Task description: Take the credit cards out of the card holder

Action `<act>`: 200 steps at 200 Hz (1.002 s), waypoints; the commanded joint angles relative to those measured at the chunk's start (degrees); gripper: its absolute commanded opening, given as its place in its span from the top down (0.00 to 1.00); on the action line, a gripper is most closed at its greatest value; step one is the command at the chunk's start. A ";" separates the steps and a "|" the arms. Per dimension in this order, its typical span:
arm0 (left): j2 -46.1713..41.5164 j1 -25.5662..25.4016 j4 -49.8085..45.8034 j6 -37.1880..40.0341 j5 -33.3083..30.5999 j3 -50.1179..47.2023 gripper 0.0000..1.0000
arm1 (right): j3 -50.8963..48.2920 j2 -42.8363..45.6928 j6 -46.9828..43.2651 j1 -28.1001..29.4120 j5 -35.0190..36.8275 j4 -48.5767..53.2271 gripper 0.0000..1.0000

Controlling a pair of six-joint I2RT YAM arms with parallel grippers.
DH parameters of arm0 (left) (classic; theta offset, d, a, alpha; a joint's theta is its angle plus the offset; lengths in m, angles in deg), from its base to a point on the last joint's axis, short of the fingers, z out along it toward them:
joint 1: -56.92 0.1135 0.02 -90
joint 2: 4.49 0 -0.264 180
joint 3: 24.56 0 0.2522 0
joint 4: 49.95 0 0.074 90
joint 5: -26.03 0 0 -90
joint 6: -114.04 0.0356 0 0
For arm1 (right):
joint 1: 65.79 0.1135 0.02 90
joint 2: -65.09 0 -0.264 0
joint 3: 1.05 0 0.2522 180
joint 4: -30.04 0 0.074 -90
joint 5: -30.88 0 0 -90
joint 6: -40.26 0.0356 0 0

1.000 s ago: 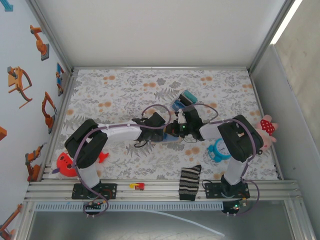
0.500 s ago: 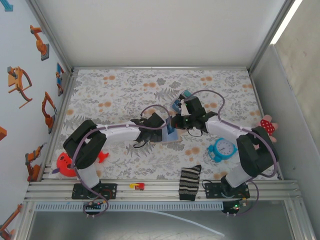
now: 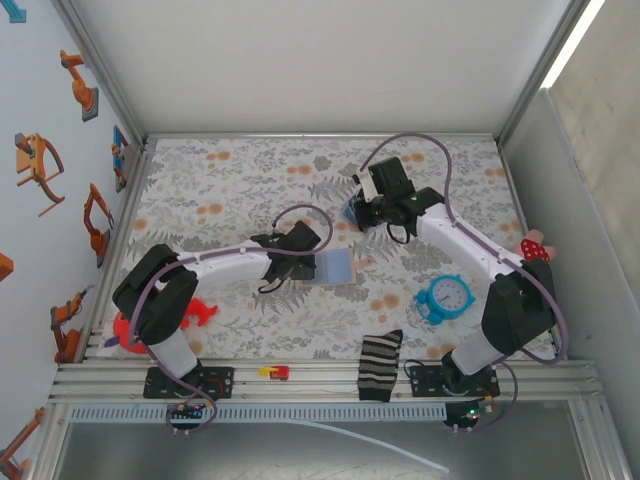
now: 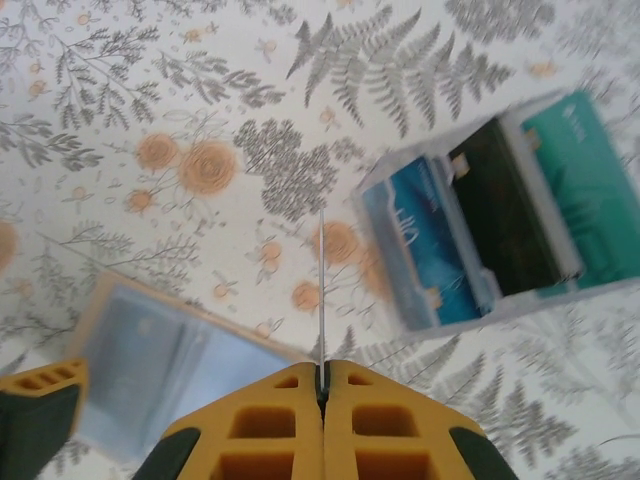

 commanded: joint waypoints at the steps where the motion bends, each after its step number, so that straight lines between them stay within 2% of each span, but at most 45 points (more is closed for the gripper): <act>1: -4.09 0.38 -2.34 2.10 -2.09 -0.76 0.03 | 3.79 -3.91 -10.65 -1.81 2.95 2.21 1.00; 39: -10.42 0.41 -2.06 1.65 -3.39 -3.44 0.03 | 9.17 -9.90 -17.06 -3.64 2.03 2.69 1.00; 84: -16.23 0.75 -1.45 -0.47 -3.96 -7.62 0.03 | 12.00 -14.56 -19.77 -5.30 -0.11 3.04 1.00; 200: -19.07 1.21 -2.63 -2.10 -5.50 -9.11 0.03 | 15.69 -22.32 -20.62 -7.31 -5.04 3.19 1.00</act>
